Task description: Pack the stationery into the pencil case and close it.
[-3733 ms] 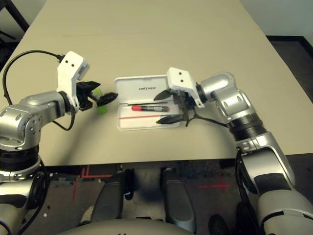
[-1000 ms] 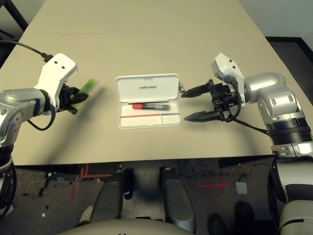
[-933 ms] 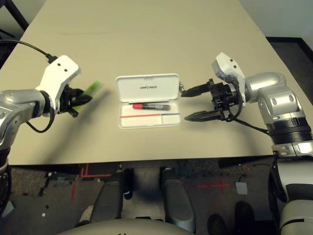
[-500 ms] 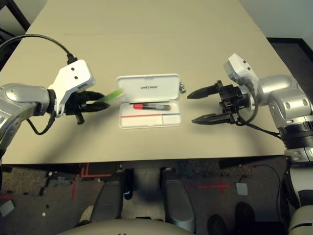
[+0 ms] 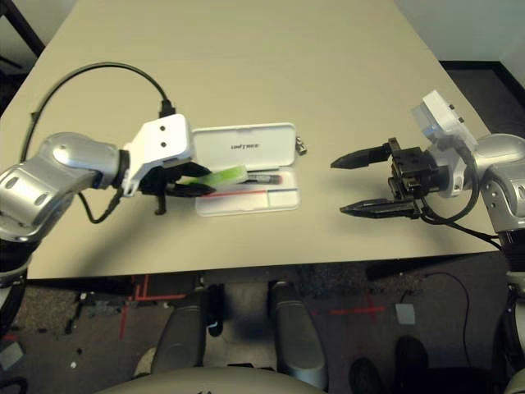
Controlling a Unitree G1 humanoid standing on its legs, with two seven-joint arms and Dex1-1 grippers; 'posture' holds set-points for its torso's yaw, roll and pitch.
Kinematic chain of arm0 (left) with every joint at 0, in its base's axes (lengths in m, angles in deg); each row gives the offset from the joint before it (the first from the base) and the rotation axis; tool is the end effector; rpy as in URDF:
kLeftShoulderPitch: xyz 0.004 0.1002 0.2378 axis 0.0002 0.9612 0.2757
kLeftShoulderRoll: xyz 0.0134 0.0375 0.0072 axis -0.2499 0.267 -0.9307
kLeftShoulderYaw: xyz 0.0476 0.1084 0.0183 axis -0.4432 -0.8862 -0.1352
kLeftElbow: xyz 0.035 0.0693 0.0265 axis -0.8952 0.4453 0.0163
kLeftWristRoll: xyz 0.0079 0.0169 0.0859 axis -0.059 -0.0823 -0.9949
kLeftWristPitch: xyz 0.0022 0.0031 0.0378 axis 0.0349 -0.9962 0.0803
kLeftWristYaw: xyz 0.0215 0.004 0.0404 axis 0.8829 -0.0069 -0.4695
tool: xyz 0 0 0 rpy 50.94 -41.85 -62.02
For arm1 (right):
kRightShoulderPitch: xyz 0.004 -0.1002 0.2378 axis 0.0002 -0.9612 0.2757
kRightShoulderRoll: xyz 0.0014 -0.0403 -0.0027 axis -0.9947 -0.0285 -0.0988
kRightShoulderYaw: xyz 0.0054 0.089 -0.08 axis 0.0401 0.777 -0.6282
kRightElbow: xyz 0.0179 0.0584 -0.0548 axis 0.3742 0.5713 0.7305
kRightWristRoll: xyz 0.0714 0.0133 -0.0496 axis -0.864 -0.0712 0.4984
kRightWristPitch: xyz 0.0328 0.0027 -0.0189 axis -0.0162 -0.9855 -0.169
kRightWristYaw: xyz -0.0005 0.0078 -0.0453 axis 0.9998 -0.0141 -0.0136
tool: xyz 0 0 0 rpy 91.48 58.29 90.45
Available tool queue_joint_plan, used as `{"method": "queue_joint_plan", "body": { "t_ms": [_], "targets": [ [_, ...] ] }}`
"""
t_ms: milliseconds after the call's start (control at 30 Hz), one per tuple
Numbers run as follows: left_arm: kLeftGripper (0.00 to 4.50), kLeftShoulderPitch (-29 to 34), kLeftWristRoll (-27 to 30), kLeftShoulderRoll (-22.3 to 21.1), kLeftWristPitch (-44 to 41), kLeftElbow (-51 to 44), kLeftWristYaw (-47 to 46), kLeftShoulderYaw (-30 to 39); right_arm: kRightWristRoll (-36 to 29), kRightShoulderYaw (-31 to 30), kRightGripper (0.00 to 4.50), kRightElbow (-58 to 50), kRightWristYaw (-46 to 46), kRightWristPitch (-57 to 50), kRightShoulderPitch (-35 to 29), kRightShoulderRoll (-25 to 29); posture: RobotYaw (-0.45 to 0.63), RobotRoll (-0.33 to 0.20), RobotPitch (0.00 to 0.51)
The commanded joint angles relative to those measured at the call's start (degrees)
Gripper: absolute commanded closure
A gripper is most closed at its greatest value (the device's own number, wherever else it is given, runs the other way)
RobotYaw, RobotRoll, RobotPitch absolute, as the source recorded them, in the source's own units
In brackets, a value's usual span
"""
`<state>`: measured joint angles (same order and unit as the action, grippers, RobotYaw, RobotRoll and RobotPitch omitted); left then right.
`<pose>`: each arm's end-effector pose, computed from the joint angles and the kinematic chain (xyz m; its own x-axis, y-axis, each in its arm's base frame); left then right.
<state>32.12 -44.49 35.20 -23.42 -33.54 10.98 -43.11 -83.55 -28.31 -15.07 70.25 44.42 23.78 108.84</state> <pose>0.2655 0.1700 0.2099 0.3051 -0.7534 -0.5824 0.9419 0.1487 0.3011 0.2587 -0.3155 0.2134 0.0727 0.9473 -0.3119 -0.9914 0.0344 -0.1266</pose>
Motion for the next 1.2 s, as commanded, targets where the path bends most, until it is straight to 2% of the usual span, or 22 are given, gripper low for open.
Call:
{"method": "queue_joint_plan", "body": {
  "t_ms": [33,233,600,1167,1200],
  "targets": [
    [3.42,-0.06,-4.26,1.51,4.52,3.22,0.37,-3.55,0.85,1.65,0.00,-1.62,-0.16,-0.54,-0.97,-0.84,-0.10,0.000,0.190],
    [3.42,-0.06,-7.16,3.62,7.51,6.60,1.95,-5.38,1.35,2.25,0.00,-2.53,-0.69,-1.28,-0.92,-1.80,-0.11,0.000,0.188],
    [3.42,2.32,-11.24,3.88,10.98,8.33,4.40,-6.23,2.18,3.42,0.00,-3.49,-1.75,-1.72,-1.46,-3.06,-0.12,0.000,0.191],
    [3.42,2.54,-14.15,5.44,12.66,10.75,5.32,-5.66,2.36,3.93,0.00,-4.70,-5.08,-4.73,-1.67,-3.08,-0.13,0.000,0.194],
    [3.07,2.54,-14.30,5.53,12.81,10.90,5.19,-5.57,2.34,4.04,0.00,-4.65,-5.71,-5.31,-1.62,-3.12,-0.13,0.000,0.194]
  ]
}}
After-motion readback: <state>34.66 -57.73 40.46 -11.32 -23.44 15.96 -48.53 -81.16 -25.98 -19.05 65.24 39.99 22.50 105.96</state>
